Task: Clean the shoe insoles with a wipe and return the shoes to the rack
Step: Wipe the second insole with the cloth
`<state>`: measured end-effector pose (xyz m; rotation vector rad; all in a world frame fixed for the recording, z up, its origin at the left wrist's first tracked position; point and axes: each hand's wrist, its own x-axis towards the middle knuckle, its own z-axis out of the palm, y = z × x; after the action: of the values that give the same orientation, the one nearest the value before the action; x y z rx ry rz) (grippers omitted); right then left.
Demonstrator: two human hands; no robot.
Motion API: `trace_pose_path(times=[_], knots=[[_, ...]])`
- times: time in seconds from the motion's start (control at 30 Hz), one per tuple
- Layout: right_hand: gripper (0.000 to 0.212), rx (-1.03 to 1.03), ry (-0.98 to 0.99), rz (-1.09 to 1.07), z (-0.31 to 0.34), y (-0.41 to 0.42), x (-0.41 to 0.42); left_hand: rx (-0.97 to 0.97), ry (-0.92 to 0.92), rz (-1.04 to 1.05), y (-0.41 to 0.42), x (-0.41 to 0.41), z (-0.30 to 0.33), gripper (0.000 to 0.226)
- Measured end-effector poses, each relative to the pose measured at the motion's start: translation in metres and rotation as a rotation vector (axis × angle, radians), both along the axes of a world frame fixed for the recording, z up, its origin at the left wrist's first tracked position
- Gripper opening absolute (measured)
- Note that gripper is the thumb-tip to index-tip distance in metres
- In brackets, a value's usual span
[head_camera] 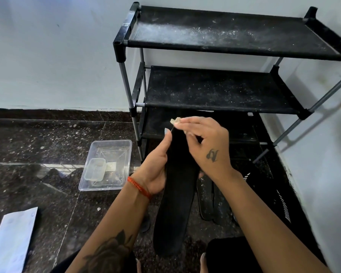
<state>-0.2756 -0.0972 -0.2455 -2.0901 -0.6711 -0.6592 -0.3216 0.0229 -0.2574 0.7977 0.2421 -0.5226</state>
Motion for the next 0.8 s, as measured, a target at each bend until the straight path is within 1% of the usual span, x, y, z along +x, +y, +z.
trace_pose_path(times=[0.1,0.23,0.3,0.37,0.43,0.5,0.57,0.63,0.7,0.73,0.8], knots=[[0.024,-0.092,0.008,-0.037,-0.005,0.002,0.001,0.0,-0.005,-0.011,0.001,-0.001,0.0,0.064],[0.027,-0.077,0.075,-0.122,-0.001,-0.001,0.006,-0.01,0.008,-0.003,0.0,0.0,0.001,0.061],[0.025,-0.076,0.129,-0.158,-0.001,-0.005,0.008,-0.001,0.016,0.007,-0.001,0.0,0.0,0.06],[0.024,-0.031,0.147,-0.228,0.0,-0.01,0.01,-0.016,0.027,0.019,-0.001,0.002,-0.001,0.062],[0.024,0.046,0.113,-0.292,0.004,-0.013,0.012,-0.05,0.031,0.022,0.001,0.003,-0.003,0.065],[0.025,0.061,0.059,-0.258,0.005,-0.01,0.01,-0.071,0.023,0.02,0.002,0.003,-0.003,0.067],[0.026,-0.01,0.016,-0.15,0.002,-0.003,0.005,-0.079,0.003,0.013,0.0,0.002,-0.003,0.067],[0.023,-0.085,-0.004,-0.095,-0.002,0.003,0.001,-0.055,-0.018,0.003,0.0,0.001,-0.003,0.066],[0.024,-0.105,0.009,-0.125,-0.002,0.003,0.002,-0.033,-0.021,-0.006,0.001,0.001,-0.003,0.064],[0.027,-0.1,0.031,-0.152,-0.001,0.001,0.004,-0.027,-0.014,-0.008,0.001,0.001,-0.003,0.063],[0.025,-0.103,0.105,-0.202,0.0,-0.004,0.007,-0.015,0.006,-0.004,0.001,0.002,-0.004,0.062]])
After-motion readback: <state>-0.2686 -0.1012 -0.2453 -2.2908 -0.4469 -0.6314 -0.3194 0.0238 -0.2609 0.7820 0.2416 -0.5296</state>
